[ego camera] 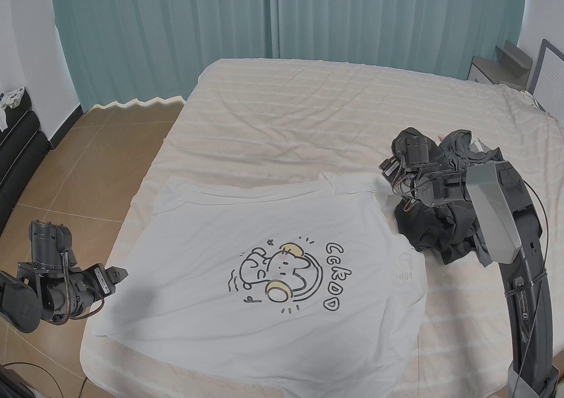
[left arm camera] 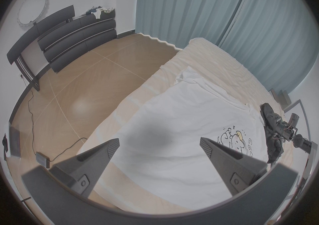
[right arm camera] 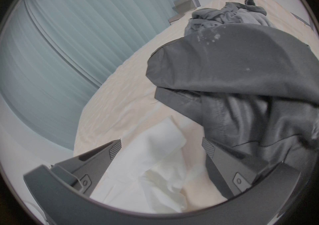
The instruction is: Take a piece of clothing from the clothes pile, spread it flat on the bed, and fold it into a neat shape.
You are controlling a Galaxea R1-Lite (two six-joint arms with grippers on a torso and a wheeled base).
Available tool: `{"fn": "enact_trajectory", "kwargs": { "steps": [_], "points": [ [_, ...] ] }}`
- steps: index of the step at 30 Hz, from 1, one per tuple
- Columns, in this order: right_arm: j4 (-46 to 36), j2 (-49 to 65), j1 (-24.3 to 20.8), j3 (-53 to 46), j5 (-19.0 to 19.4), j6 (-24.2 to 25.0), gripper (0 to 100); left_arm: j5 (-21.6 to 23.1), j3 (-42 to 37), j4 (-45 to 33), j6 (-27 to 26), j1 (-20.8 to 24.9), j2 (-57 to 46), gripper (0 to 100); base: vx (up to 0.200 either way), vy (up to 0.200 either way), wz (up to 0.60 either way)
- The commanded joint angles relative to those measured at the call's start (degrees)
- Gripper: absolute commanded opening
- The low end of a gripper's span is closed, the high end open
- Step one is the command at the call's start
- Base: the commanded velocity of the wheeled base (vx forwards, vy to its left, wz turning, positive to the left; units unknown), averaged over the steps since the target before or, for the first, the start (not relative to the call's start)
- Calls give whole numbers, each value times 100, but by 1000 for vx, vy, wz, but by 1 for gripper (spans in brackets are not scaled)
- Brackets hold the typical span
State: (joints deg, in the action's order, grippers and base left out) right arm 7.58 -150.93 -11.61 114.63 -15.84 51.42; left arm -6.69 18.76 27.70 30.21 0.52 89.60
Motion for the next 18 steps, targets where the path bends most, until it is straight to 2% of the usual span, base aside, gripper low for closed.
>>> {"fn": "enact_trajectory", "kwargs": {
  "steps": [1,4,8,10,11,12,13,15,16,17,18],
  "points": [
    [-653,618,-44,-4,-16,369,100,414,22,16,99,0,-197,100,0,0,0],
    [-1092,1312,-70,-4,63,650,100,713,128,104,398,0,-575,100,0,0,0],
    [-706,2270,-114,-186,459,562,100,687,655,131,451,18,-540,100,0,0,0],
    [-73,2903,-131,-1558,784,413,100,625,1174,60,451,18,-189,100,0,0,0],
    [24,2982,-140,-1751,828,378,100,608,1244,43,451,18,-118,100,0,0,0],
    [613,3307,-167,-2691,1047,123,100,485,1596,-10,433,9,224,100,0,0,0],
    [1017,3448,-175,-3227,1144,-53,100,414,1806,-45,433,0,444,100,0,0,0],
    [1896,3667,-211,-4335,1250,-413,100,362,2272,-142,433,-17,972,100,0,0,0],
    [1896,3667,-211,-4335,1250,-413,100,362,2272,-142,433,-17,972,100,0,0,0],
    [2801,3861,-307,-5381,1276,-616,100,370,2773,-353,433,-35,1481,100,0,0,0],
    [3223,3975,-369,-6014,1294,-677,100,379,3046,-590,433,-44,1754,100,0,0,0]
  ]
}}
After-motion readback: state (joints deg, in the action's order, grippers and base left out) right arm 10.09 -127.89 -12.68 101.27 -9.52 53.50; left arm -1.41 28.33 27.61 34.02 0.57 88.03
